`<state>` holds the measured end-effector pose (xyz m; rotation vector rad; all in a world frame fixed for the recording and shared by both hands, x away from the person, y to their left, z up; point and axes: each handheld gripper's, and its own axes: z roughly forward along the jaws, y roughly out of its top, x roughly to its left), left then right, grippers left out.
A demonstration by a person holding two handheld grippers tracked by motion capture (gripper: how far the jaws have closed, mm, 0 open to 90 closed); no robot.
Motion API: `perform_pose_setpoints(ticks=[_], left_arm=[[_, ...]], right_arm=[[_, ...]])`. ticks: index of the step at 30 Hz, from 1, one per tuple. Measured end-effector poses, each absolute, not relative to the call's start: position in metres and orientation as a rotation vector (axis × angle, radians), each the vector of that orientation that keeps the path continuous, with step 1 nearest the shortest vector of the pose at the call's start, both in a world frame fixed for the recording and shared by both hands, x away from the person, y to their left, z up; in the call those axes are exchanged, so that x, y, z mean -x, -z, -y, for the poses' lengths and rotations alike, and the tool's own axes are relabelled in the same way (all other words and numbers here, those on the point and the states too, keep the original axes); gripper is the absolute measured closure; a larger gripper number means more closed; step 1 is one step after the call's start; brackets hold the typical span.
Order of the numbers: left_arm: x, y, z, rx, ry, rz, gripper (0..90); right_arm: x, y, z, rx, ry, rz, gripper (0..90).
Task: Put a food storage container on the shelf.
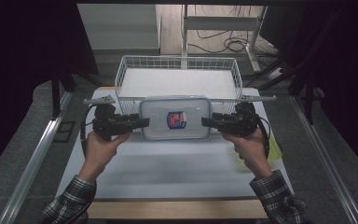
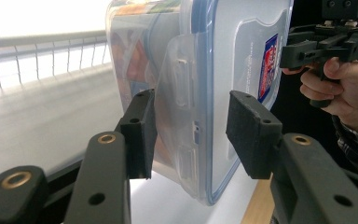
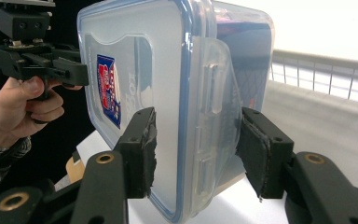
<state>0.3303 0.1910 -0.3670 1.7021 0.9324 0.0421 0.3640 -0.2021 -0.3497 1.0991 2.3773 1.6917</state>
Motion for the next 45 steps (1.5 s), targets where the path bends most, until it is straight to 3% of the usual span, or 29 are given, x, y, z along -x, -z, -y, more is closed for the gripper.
perform_pose_setpoints(ticks=[28,45], left_arm=[[-0.385,0.322,-0.2,-1.674,-0.07,-0.933,53.9],[-0.417,0.311,-0.195,-1.667,-0.076,-0.961,53.1]], right_arm=[[-0.419,0.309,0.192,-1.117,-1.763,-2.311,49.1],[-0.452,0.305,0.195,-1.185,-1.784,-2.285,48.3]])
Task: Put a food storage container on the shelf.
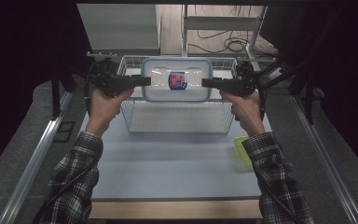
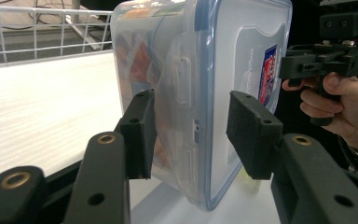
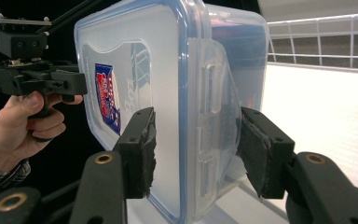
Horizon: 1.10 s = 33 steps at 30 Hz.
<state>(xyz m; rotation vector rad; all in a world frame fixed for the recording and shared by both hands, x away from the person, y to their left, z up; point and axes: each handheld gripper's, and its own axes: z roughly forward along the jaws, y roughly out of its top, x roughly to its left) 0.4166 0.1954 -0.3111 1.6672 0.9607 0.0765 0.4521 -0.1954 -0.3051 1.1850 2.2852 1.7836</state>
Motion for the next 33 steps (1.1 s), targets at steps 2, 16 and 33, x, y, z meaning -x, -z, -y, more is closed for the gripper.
perform_pose_setpoints(ticks=[2,16,33], left_arm=[[-0.421,0.314,-0.193,-1.671,-0.083,-0.981,52.3],[-0.426,0.32,-0.189,-1.672,-0.113,-0.983,49.9],[-0.434,0.328,-0.184,-1.709,-0.187,-0.986,46.6]], right_arm=[[-0.454,0.306,0.194,-1.193,-1.768,-2.283,48.1],[-0.459,0.307,0.192,-1.243,-1.714,-2.229,46.7],[-0.463,0.309,0.189,-1.265,-1.63,-2.218,45.5]])
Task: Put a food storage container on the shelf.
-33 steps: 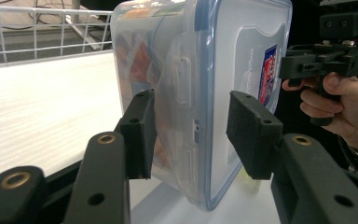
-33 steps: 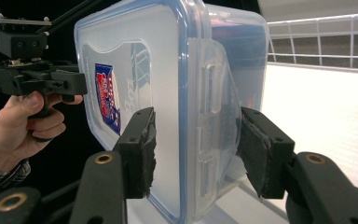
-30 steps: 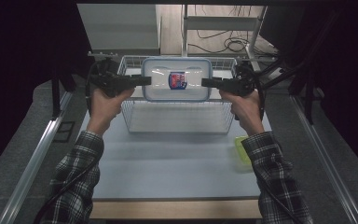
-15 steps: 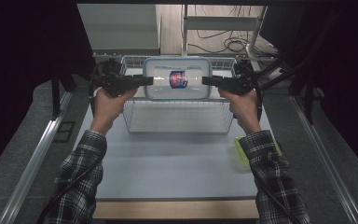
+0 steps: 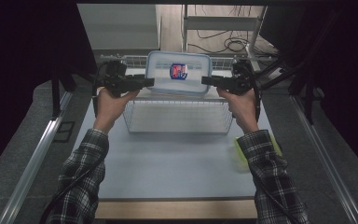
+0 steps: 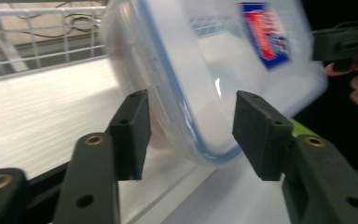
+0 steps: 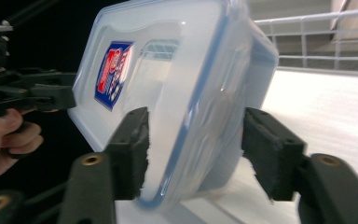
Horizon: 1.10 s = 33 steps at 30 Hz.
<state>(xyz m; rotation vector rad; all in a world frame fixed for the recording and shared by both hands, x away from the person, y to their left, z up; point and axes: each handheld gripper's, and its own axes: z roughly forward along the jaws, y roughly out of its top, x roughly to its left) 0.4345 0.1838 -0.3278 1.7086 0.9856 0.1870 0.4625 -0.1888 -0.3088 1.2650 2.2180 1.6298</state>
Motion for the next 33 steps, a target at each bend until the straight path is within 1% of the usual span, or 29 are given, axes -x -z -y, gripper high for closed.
perform_pose_setpoints(ticks=[1,2,3,5,8,14,19,22,26,30,33], left_arm=[[-0.436,0.329,-0.184,-1.686,-0.162,-0.988,46.2],[-0.436,0.328,-0.184,-1.678,-0.16,-0.992,45.5],[-0.436,0.328,-0.185,-1.676,-0.158,-0.992,45.3],[-0.436,0.327,-0.185,-1.677,-0.168,-0.995,45.3],[-0.433,0.324,-0.184,-1.683,-0.223,-1.005,48.8],[-0.432,0.322,-0.182,-1.692,-0.264,-1.014,48.8],[-0.426,0.317,-0.178,-1.733,-0.354,-1.005,49.2],[-0.421,0.316,-0.18,-1.724,-0.345,-0.99,47.5],[-0.411,0.319,-0.182,-1.717,-0.337,-0.971,47.5],[-0.404,0.324,-0.181,-1.733,-0.335,-0.965,47.4],[-0.397,0.331,-0.182,-1.739,-0.334,-0.949,42.9]], right_arm=[[-0.462,0.308,0.187,-1.263,-1.585,-2.226,42.4],[-0.462,0.308,0.185,-1.265,-1.556,-2.21,42.6],[-0.462,0.308,0.186,-1.271,-1.564,-2.187,45.2],[-0.464,0.306,0.186,-1.273,-1.558,-2.189,45.3],[-0.464,0.305,0.185,-1.266,-1.548,-2.18,46.0],[-0.462,0.304,0.182,-1.262,-1.536,-2.152,46.4],[-0.458,0.303,0.182,-1.247,-1.528,-2.132,49.4],[-0.454,0.302,0.183,-1.196,-1.546,-2.134,46.5],[-0.446,0.302,0.184,-1.133,-1.562,-2.138,43.8],[-0.44,0.305,0.185,-1.111,-1.573,-2.143,42.6],[-0.43,0.308,0.188,-1.074,-1.557,-2.146,40.7]])
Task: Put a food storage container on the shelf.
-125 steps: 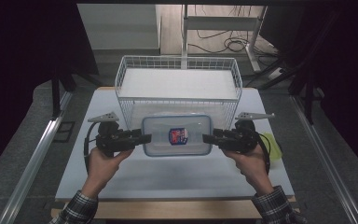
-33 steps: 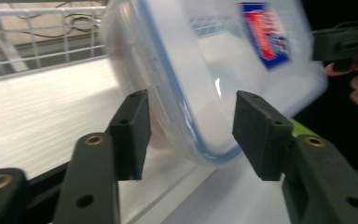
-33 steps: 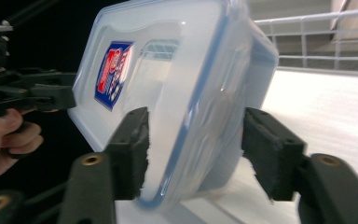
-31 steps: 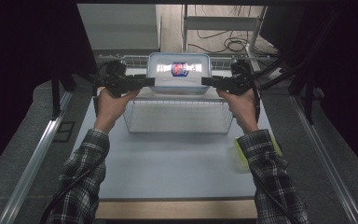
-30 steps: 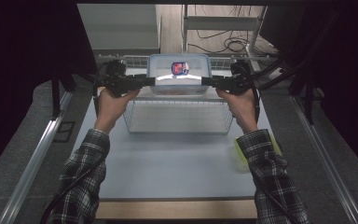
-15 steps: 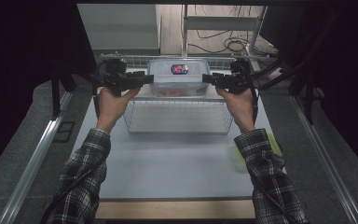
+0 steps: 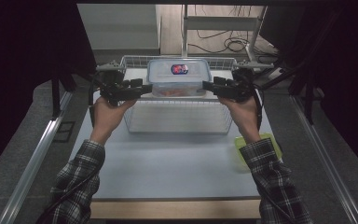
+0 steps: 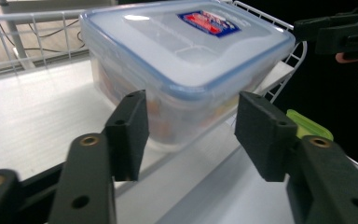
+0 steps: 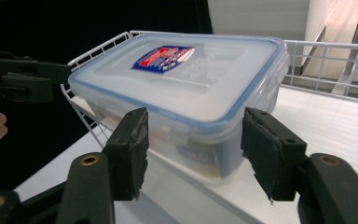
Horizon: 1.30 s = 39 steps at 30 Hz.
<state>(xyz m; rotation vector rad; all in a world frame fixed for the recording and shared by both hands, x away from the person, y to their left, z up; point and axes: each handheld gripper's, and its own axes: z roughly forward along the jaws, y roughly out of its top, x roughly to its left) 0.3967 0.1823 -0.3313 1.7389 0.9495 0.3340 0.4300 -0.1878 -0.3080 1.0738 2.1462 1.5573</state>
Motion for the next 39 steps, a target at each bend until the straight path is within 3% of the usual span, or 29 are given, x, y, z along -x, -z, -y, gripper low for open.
perform_pose_setpoints(ticks=[6,15,39], left_arm=[[-0.387,0.339,-0.186,-1.717,-0.306,-0.932,30.8],[-0.361,0.35,-0.181,-1.764,-0.318,-0.894,21.6],[-0.292,0.398,-0.166,-1.853,-0.338,-0.856,15.2]], right_arm=[[-0.417,0.31,0.191,-1.023,-1.524,-2.154,34.7],[-0.397,0.323,0.192,-0.939,-1.495,-2.176,22.1],[-0.342,0.365,0.187,-0.808,-1.473,-2.272,7.3]])
